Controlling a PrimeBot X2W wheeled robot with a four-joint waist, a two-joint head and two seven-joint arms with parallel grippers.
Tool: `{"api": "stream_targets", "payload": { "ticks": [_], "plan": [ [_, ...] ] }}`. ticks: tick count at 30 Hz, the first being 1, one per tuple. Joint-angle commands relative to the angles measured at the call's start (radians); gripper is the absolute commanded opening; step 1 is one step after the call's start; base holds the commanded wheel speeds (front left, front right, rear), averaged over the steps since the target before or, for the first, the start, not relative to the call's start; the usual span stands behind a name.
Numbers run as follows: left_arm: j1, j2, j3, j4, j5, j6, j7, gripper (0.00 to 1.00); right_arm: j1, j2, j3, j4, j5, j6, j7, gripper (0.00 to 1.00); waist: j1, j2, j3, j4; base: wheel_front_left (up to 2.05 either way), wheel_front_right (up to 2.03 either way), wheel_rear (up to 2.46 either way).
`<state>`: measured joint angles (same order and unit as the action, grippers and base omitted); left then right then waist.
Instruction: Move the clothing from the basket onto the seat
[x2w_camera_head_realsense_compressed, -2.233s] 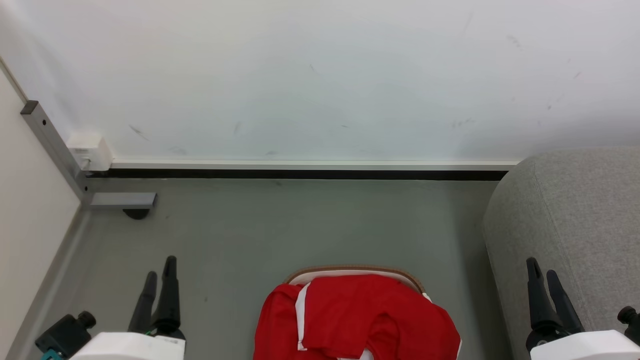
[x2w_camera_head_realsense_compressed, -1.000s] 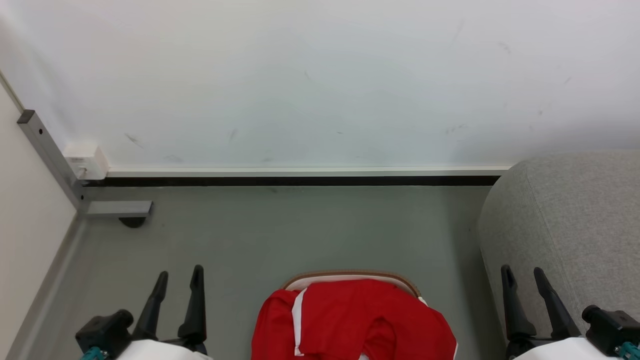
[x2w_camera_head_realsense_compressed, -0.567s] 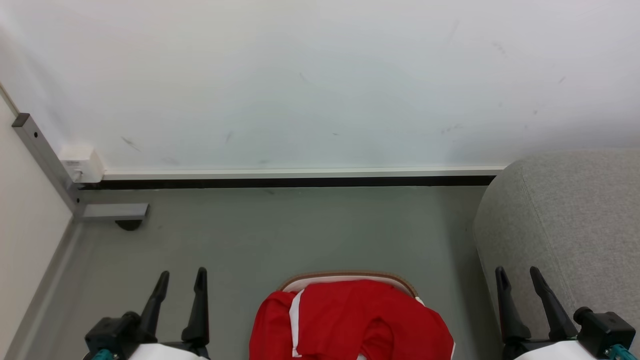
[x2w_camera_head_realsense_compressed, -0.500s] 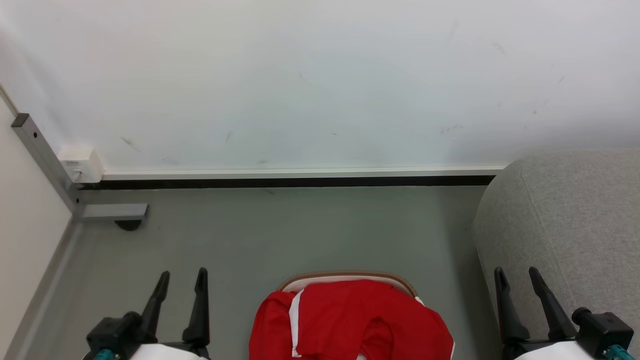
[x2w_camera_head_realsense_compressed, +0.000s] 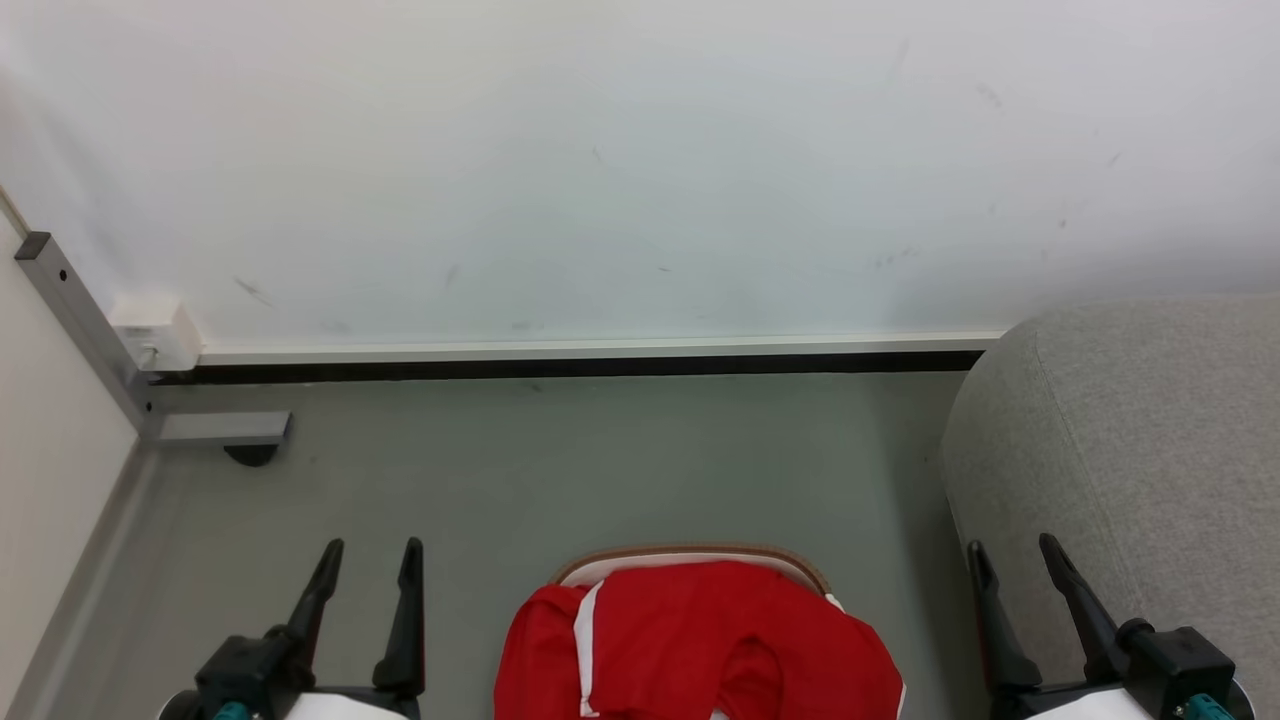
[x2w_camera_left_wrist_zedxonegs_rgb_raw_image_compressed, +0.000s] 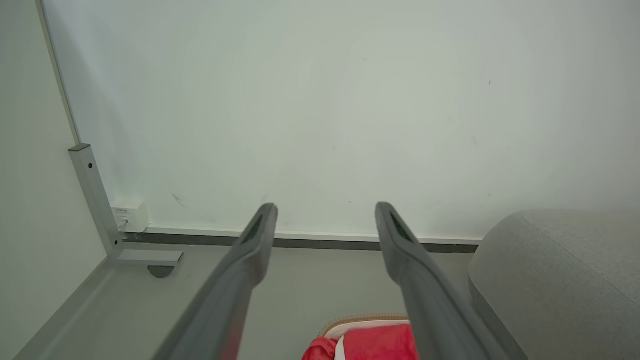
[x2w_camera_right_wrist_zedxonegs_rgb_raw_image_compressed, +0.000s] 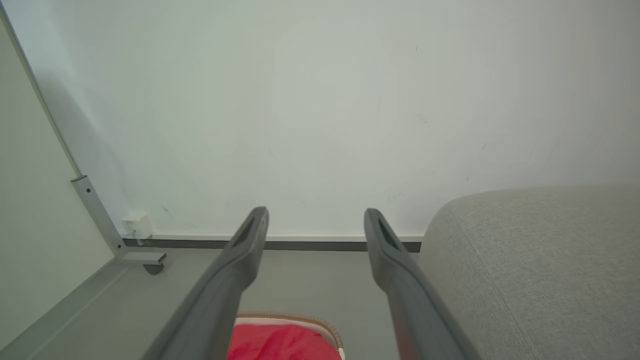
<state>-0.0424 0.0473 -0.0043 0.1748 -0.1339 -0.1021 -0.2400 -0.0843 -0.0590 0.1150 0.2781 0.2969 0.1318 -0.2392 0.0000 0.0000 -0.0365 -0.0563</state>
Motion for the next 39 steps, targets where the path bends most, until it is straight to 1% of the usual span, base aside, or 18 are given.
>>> {"api": "stream_targets", "payload": {
  "ticks": [1,11,31,35,39],
  "plan": [
    [0.008,0.006,0.002,-0.001,0.026,-0.002,-0.011,1.00,-0.016,-0.001,0.003,-0.001,-0.021,-0.002,-0.012,1.00,0.0000,0.0000,-0.001,-0.001,0.00,0.00,0.00],
    [0.011,0.006,0.000,-0.001,0.093,0.003,-0.027,1.00,-0.016,-0.002,0.014,-0.004,-0.082,-0.002,-0.028,1.00,0.0000,0.0000,-0.007,-0.007,0.00,0.00,0.00],
    [0.006,0.006,0.002,0.009,0.060,0.005,-0.025,1.00,-0.017,-0.004,0.020,0.000,-0.061,-0.002,-0.027,1.00,0.0000,0.0000,-0.009,-0.015,0.00,0.00,0.00],
    [0.002,0.006,0.003,-0.001,0.044,0.001,-0.025,1.00,-0.024,-0.003,0.014,-0.014,-0.051,-0.002,-0.027,1.00,0.0000,0.0000,0.002,-0.029,0.00,0.00,0.00],
    [-0.009,0.006,0.001,0.001,0.034,-0.003,-0.025,1.00,-0.034,-0.001,0.009,-0.024,-0.009,-0.002,-0.027,1.00,0.0000,0.0000,0.019,-0.053,0.00,0.00,0.00]
  ]
}}
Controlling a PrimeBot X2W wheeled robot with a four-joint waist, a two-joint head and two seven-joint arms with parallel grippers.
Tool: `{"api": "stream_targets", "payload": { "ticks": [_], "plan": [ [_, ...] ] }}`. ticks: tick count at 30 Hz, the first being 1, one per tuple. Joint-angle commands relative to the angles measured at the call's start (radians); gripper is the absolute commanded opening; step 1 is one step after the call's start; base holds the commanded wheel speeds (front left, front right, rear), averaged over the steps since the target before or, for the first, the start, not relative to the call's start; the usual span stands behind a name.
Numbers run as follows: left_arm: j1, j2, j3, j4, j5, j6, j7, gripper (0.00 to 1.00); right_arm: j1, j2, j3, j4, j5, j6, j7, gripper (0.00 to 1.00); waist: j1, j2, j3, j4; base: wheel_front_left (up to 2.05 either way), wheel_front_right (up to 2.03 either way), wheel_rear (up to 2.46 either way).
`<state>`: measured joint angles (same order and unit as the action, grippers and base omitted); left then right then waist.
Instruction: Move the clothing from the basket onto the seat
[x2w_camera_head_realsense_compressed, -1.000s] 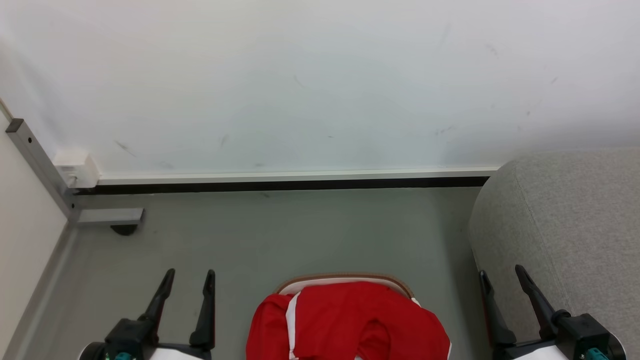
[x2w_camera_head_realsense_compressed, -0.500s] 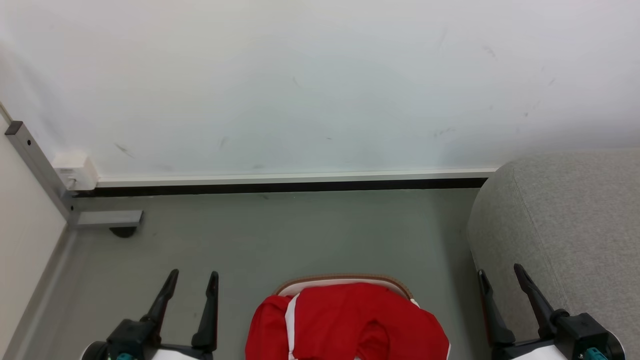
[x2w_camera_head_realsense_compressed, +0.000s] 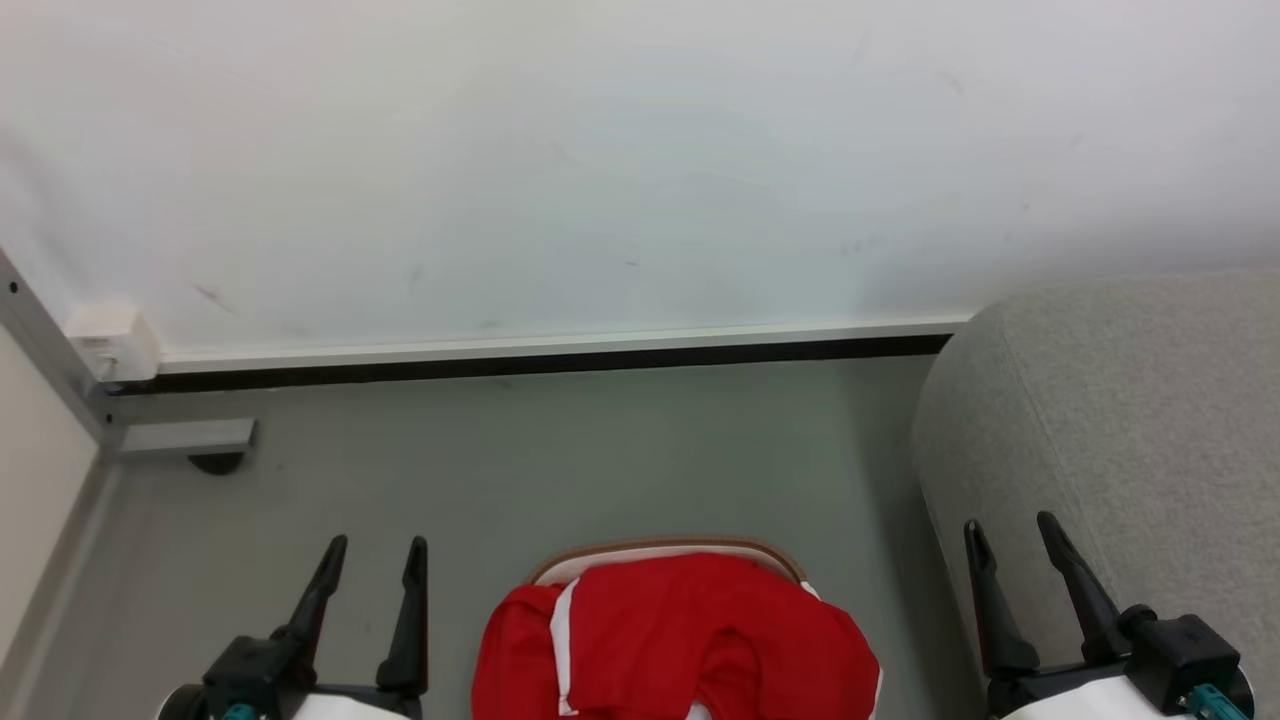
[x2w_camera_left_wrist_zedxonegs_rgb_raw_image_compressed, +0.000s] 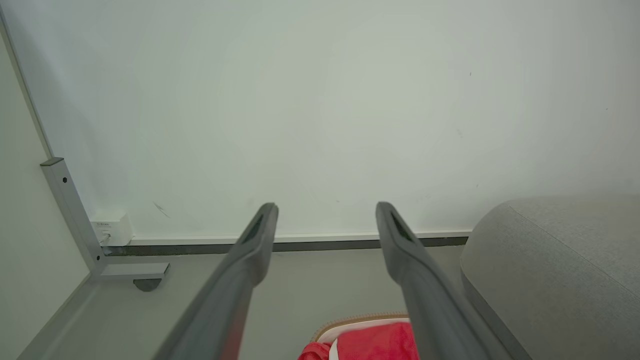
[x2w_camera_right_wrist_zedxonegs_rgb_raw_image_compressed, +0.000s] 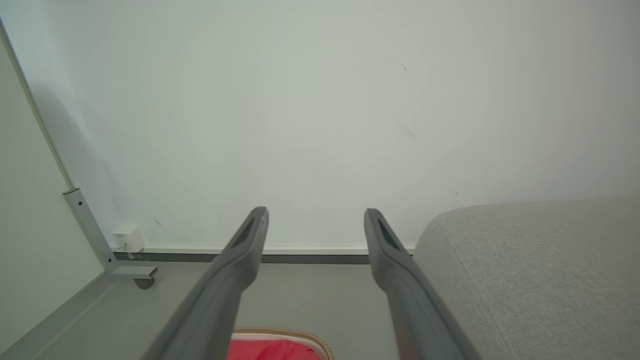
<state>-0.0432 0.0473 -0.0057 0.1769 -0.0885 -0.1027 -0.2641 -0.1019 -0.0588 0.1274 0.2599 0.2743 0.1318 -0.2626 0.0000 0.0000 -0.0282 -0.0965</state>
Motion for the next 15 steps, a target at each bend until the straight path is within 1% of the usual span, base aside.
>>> {"api": "stream_targets", "payload": {
  "ticks": [1,6,8,15],
  "plan": [
    [-0.012,0.006,0.001,0.002,-0.012,-0.005,-0.001,1.00,-0.021,0.000,-0.002,-0.009,0.019,-0.002,-0.003,1.00,0.0000,0.0000,0.017,-0.020,0.00,0.00,0.00],
    [-0.034,0.006,-0.012,0.014,-0.004,-0.011,-0.001,1.00,-0.029,-0.007,0.000,-0.020,0.031,-0.002,-0.003,1.00,0.0000,0.0000,0.044,-0.049,0.00,0.00,0.00],
    [-0.047,0.006,-0.017,0.020,-0.005,-0.014,-0.001,1.00,-0.040,-0.005,-0.003,-0.033,0.055,-0.002,-0.003,1.00,0.0000,0.0000,0.063,-0.065,0.00,0.00,0.00],
    [-0.135,0.012,-0.028,0.042,0.000,-0.024,-0.001,1.00,-0.092,0.003,0.003,-0.104,0.104,-0.002,-0.002,1.00,0.0000,0.0000,0.199,-0.119,0.00,0.00,0.00]
  ]
}}
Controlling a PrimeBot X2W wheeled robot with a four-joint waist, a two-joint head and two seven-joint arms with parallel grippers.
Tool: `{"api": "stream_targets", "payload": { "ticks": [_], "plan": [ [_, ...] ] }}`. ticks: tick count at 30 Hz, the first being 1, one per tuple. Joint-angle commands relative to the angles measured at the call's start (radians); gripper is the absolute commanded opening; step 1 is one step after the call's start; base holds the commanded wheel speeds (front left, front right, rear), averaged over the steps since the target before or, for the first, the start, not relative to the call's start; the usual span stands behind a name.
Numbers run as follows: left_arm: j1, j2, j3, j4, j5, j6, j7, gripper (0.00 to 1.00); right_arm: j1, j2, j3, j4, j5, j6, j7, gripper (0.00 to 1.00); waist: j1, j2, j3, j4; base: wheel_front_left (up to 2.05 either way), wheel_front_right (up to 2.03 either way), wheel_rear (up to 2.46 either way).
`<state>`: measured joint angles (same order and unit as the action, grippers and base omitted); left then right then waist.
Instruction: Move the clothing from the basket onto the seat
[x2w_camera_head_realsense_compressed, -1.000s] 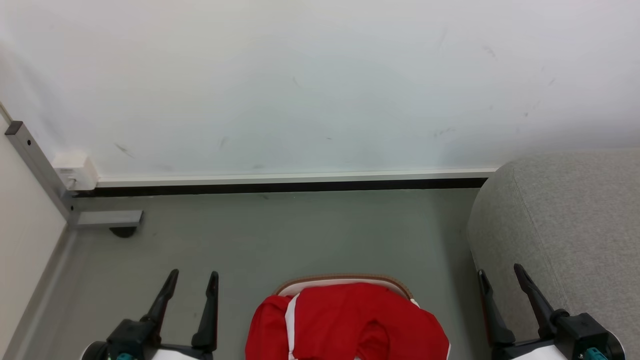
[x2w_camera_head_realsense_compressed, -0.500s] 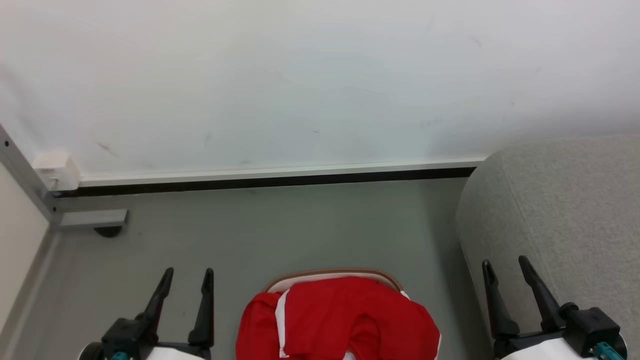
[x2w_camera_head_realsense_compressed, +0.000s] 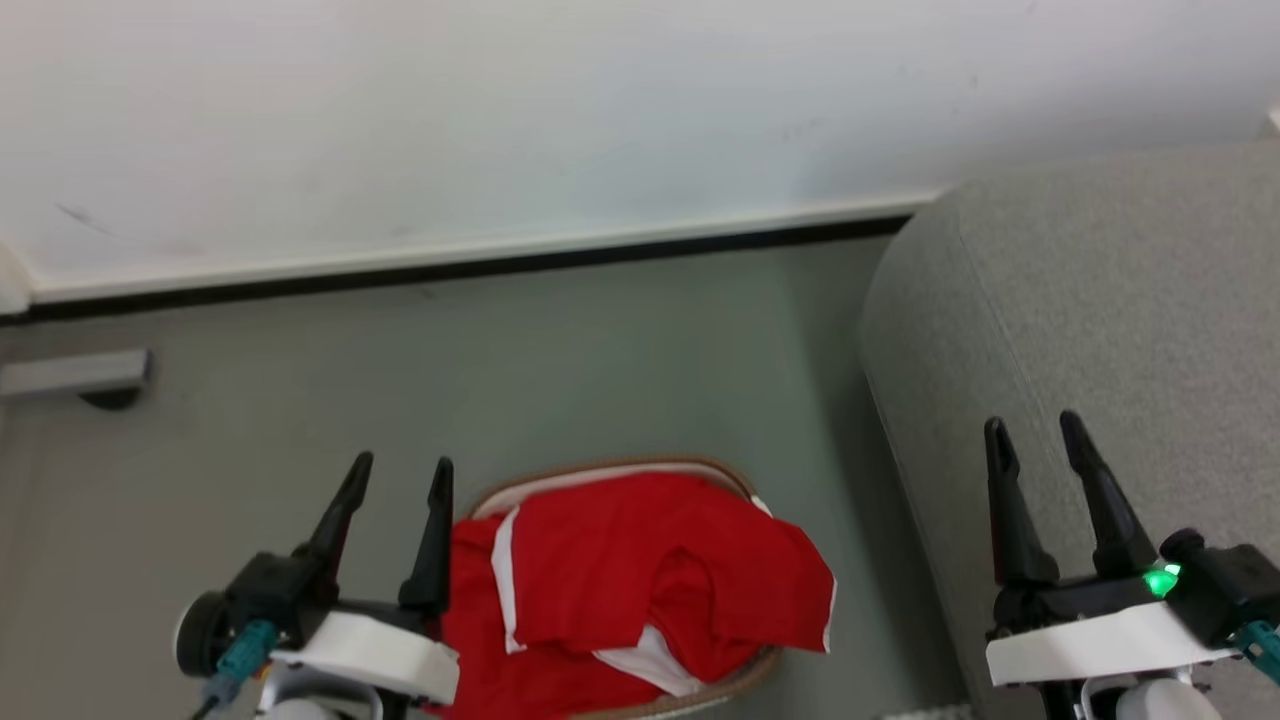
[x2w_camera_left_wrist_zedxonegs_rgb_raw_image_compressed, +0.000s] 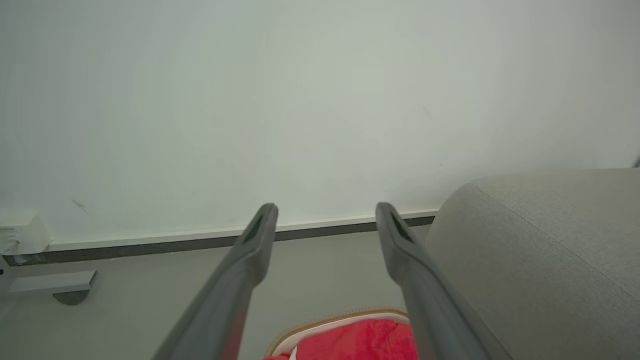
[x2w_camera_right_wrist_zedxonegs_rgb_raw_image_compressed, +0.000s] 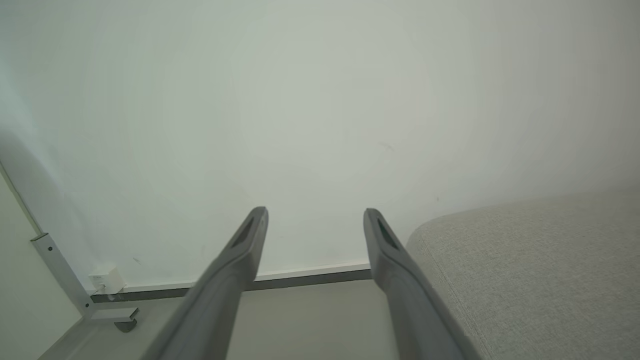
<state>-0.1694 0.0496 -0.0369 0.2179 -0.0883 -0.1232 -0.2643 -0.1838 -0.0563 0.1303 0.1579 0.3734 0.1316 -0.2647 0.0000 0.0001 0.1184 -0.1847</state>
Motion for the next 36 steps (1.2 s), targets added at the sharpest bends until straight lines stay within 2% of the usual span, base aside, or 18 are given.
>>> {"api": "stream_targets", "payload": {
  "ticks": [1,10,16,29,36],
  "plan": [
    [-0.026,0.015,-0.002,0.007,0.003,-0.004,0.000,1.00,-0.020,0.003,-0.003,-0.013,0.015,-0.002,0.001,1.00,0.0000,-0.0001,0.074,-0.038,0.00,0.00,0.00],
    [-0.182,0.077,-0.052,0.137,0.004,-0.008,0.000,1.00,-0.094,0.006,-0.009,-0.103,0.061,-0.002,0.001,1.00,0.0000,-0.0001,0.255,-0.111,0.00,0.00,0.00],
    [-0.294,0.117,-0.128,0.311,-0.035,-0.006,0.000,1.00,-0.133,0.006,-0.003,-0.135,0.090,-0.002,0.001,1.00,0.0000,-0.0001,0.333,-0.153,0.00,0.00,0.00],
    [-0.596,0.141,-0.382,0.682,-0.109,-0.007,0.154,1.00,-0.179,0.006,0.008,-0.213,0.169,-0.002,0.001,1.00,0.0000,-0.0001,0.513,-0.232,0.00,0.00,0.00],
    [-0.706,0.174,-0.452,0.834,-0.135,-0.007,0.221,1.00,-0.200,0.006,0.031,-0.247,0.210,-0.002,0.001,1.00,0.0000,-0.0001,0.605,-0.290,0.00,0.00,0.00]
  ]
}}
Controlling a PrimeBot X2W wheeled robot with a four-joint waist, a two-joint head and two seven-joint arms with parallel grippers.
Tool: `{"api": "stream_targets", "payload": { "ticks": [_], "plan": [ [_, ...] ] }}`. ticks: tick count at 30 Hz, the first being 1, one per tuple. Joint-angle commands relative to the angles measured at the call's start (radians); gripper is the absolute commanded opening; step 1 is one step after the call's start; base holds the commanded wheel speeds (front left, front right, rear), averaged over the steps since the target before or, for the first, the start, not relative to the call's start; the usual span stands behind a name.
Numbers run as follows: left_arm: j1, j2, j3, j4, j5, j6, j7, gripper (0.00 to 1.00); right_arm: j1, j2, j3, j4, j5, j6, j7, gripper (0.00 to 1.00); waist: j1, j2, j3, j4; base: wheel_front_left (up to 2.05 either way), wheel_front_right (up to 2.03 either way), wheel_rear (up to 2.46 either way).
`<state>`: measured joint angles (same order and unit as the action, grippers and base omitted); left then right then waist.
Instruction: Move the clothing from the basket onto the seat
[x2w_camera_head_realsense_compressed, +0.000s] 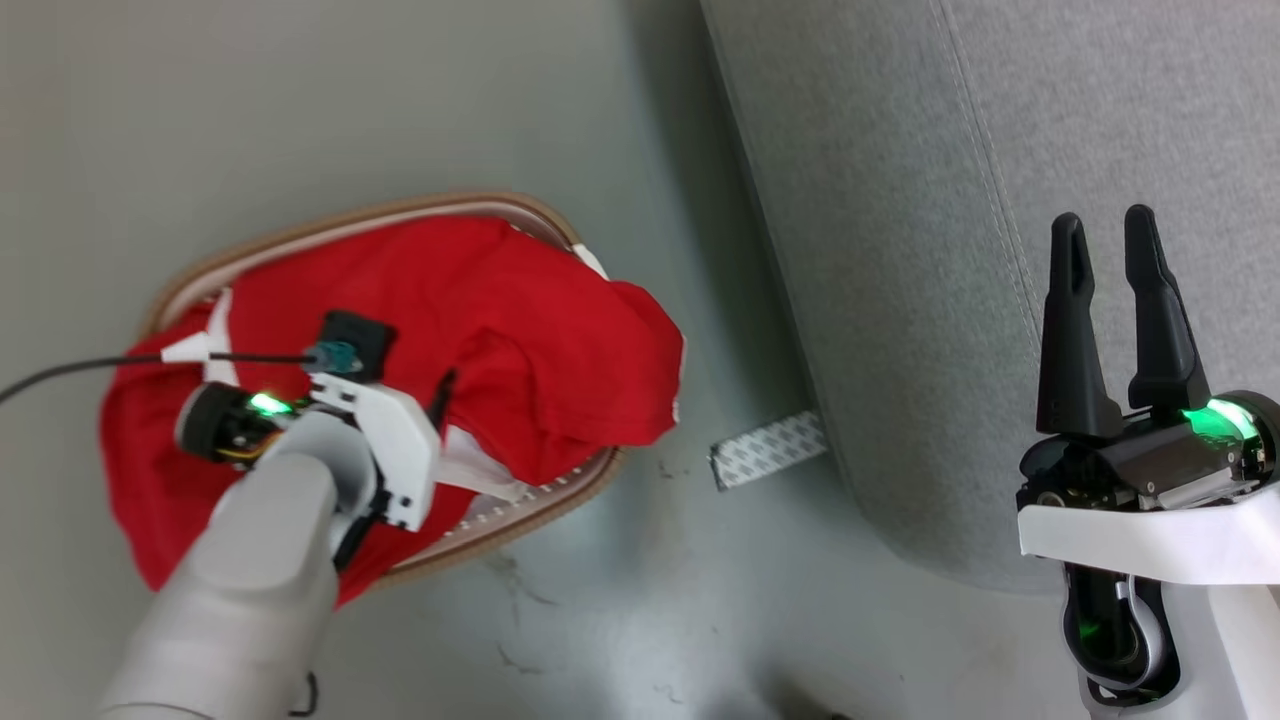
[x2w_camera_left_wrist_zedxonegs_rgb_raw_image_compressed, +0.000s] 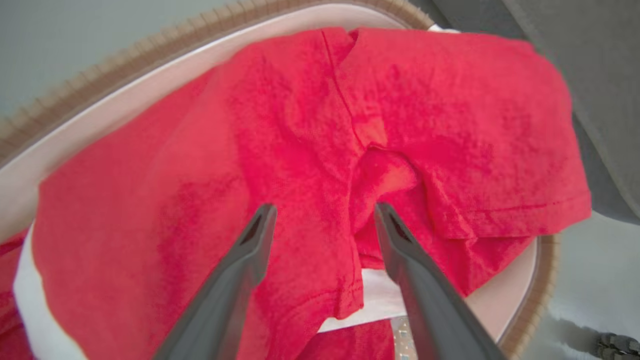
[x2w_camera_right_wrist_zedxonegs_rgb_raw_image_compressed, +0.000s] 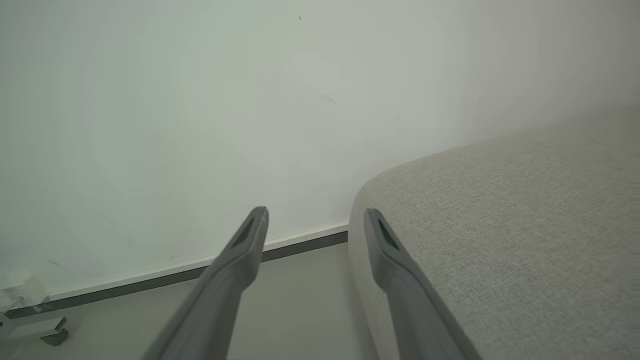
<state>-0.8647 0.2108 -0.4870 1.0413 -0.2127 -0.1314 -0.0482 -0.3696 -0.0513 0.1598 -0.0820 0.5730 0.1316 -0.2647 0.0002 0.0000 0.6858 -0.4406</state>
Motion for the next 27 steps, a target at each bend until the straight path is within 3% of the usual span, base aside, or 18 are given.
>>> {"api": "stream_targets", "payload": {
  "ticks": [1,9,17,18,19,20,27],
  "plan": [
    [-0.022,0.018,-0.007,0.031,-0.012,0.002,0.010,1.00,-0.017,0.001,0.003,-0.012,0.014,-0.002,0.001,1.00,-0.0002,0.0000,0.048,-0.042,0.00,0.00,0.00],
    [-0.086,0.038,-0.088,0.178,0.045,0.011,0.103,1.00,-0.020,0.001,0.013,-0.027,0.041,-0.002,0.001,1.00,-0.0002,0.0000,0.098,-0.076,0.00,0.00,0.00],
    [-0.085,0.030,-0.137,0.221,0.075,0.044,0.166,1.00,-0.015,0.001,0.022,-0.014,0.037,-0.002,0.001,1.00,-0.0002,0.0000,0.103,-0.081,0.00,0.00,0.00],
    [-0.080,0.031,-0.139,0.223,0.075,0.045,0.158,0.82,-0.015,0.001,0.023,-0.013,0.035,-0.002,0.001,1.00,-0.0002,0.0000,0.103,-0.080,0.00,0.00,0.00],
    [-0.076,0.031,-0.142,0.220,0.075,0.045,0.141,0.45,-0.016,0.001,0.021,-0.011,0.034,-0.002,0.001,1.00,-0.0002,0.0000,0.102,-0.078,0.00,0.00,0.00],
    [-0.071,0.029,-0.141,0.218,0.070,0.043,0.121,0.00,-0.017,0.001,0.020,-0.009,0.032,-0.002,0.001,1.00,-0.0002,0.0000,0.100,-0.076,0.00,0.00,0.00],
    [-0.034,-0.002,-0.144,0.221,0.043,0.038,0.025,0.00,-0.033,0.001,0.024,0.001,0.003,-0.002,0.001,1.00,-0.0002,0.0000,0.045,-0.043,0.00,0.00,0.00]
  ]
}}
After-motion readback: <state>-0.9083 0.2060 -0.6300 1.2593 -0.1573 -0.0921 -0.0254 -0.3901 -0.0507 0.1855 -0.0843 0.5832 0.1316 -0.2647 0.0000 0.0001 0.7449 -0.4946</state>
